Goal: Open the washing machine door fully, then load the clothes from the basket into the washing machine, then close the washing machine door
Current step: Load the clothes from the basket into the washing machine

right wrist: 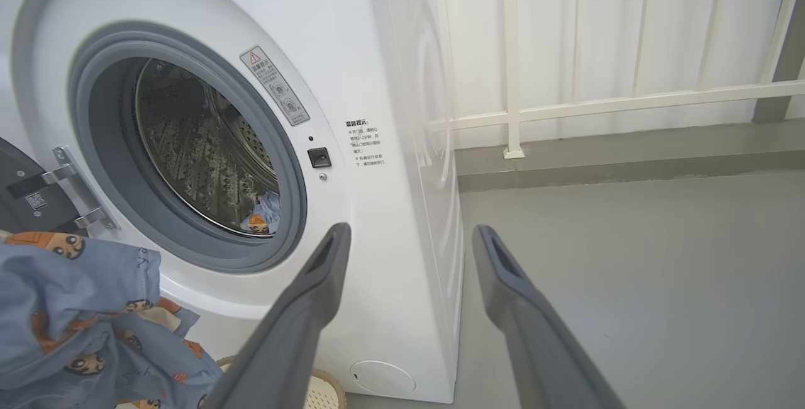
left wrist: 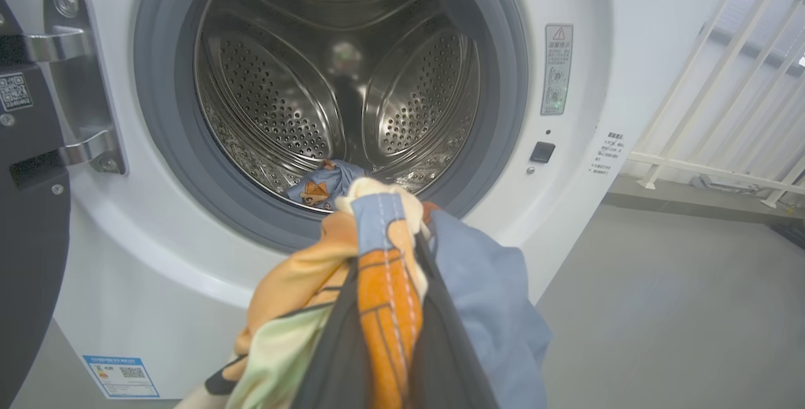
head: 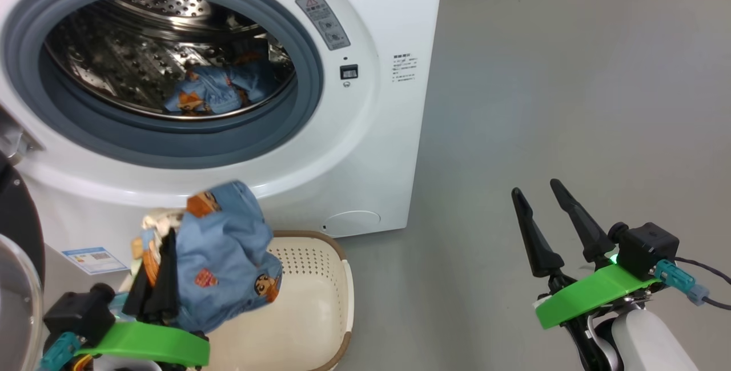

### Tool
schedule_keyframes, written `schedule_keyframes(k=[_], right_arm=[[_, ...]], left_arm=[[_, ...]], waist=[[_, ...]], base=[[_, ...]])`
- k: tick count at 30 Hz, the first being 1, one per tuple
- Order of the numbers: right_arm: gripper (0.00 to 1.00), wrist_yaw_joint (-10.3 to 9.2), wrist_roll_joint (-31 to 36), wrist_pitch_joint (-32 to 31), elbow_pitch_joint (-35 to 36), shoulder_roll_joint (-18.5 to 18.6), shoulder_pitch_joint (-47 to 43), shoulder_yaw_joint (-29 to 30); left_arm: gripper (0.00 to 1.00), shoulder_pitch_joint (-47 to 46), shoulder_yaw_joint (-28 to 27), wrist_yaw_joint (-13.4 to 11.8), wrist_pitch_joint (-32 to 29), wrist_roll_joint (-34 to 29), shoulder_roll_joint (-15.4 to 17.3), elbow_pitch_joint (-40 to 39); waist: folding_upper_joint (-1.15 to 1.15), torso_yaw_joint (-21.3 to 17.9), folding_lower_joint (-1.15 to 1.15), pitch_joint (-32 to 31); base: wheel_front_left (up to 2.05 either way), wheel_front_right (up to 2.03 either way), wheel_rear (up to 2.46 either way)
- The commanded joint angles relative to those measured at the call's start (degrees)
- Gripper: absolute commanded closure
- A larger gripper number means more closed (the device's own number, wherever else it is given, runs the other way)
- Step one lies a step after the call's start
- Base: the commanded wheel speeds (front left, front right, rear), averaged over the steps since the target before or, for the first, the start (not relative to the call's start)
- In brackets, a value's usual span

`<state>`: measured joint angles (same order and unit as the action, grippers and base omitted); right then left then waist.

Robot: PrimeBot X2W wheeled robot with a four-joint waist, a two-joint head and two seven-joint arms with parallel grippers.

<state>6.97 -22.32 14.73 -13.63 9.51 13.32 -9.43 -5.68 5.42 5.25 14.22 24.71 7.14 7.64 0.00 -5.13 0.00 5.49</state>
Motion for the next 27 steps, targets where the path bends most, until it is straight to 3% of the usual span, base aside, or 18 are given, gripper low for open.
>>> schedule_keyframes(k=[1,27], right_arm=[[0.0,0.52,-0.92,0.27,1.48,0.33,-0.33,-1.36],[0.0,0.52,-1.44,0.27,1.57,0.7,-1.23,-1.87]], left_arm=[[1.0,-0.71,-2.47,0.0,0.78,-0.93,0.54,-2.25],[1.0,-2.46,-4.71,1.79,0.78,-4.78,-2.82,-2.84]], waist=[[0.0,0.28,0.0,-0.25],[0.0,0.85,0.0,-1.25]], base=[[0.0,0.0,0.0],[0.0,0.0,0.0]])
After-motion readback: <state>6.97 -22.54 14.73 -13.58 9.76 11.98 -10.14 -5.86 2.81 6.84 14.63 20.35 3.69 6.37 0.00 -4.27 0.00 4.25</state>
